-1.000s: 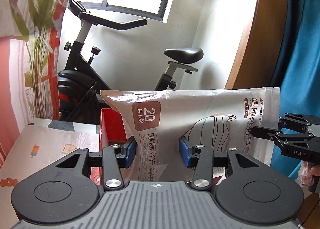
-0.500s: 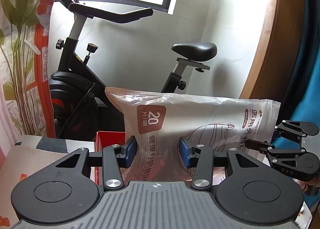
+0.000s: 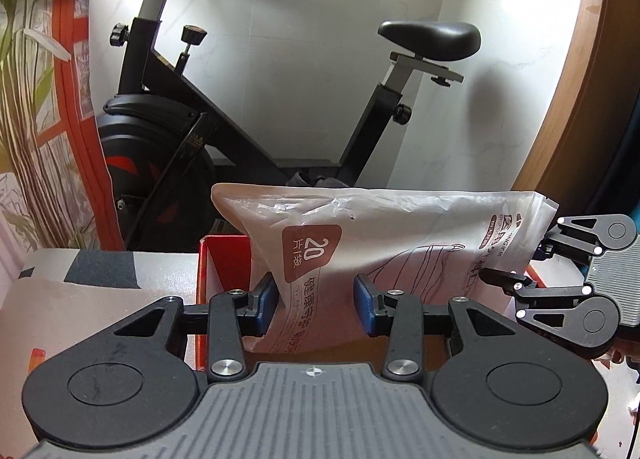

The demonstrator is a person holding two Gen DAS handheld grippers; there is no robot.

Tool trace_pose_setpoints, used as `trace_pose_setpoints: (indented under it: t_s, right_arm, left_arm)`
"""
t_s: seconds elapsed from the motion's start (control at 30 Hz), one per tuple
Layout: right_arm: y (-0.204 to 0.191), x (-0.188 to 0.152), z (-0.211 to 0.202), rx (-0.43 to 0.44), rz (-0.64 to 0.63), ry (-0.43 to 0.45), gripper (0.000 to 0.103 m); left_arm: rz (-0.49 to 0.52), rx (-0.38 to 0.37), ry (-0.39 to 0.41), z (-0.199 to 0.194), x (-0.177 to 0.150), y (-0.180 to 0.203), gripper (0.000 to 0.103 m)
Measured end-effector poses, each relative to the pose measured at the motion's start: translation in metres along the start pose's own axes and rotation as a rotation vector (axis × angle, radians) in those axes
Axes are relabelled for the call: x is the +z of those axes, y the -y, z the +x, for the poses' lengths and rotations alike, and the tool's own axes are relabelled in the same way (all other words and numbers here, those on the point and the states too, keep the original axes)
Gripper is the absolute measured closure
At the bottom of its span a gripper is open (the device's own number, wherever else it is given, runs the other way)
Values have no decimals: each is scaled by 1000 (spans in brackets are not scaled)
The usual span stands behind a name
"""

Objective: Organize soft objects
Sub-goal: 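Lift the mask bag with the left gripper and lower it into the red box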

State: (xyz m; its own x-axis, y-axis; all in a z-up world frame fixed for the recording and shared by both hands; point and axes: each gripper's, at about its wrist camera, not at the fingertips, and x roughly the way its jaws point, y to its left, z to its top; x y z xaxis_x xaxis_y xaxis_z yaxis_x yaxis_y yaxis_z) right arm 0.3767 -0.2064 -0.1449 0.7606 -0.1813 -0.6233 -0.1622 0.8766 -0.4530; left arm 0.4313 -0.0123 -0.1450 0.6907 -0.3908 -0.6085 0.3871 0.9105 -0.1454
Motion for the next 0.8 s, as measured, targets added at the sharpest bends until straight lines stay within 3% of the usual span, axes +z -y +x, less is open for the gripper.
trace_pose_setpoints:
  t_s: [0.2,0.23,0.37,0.53,0.63,0.7,0.8]
  right_arm:
    - [-12,2,33,-35,-18,-107,84]
    - [-15,2,38,-39,-31,-132,88]
    - [-22,2,46,-36,-89,-177,88]
    - [-14,5,62,2,-52,-273,88]
    - [-8,7,62,26,-10,-281,86]
    - [-2,7,60,42,11,-281,87]
    - [5,7,54,48,31,-275,87]
  left_arm:
    - [17,7,-69,19,-2,-2,60]
    - [5,5,-88,22,-1,-4,60]
    - [-67,-11,-154,31,3,-18,59]
    - [-148,-33,-197,35,5,-30,59]
    - [-177,-52,-188,28,7,-33,57]
    - [-147,-64,-159,19,8,-31,51]
    - [-131,-50,-116,3,15,-29,51]
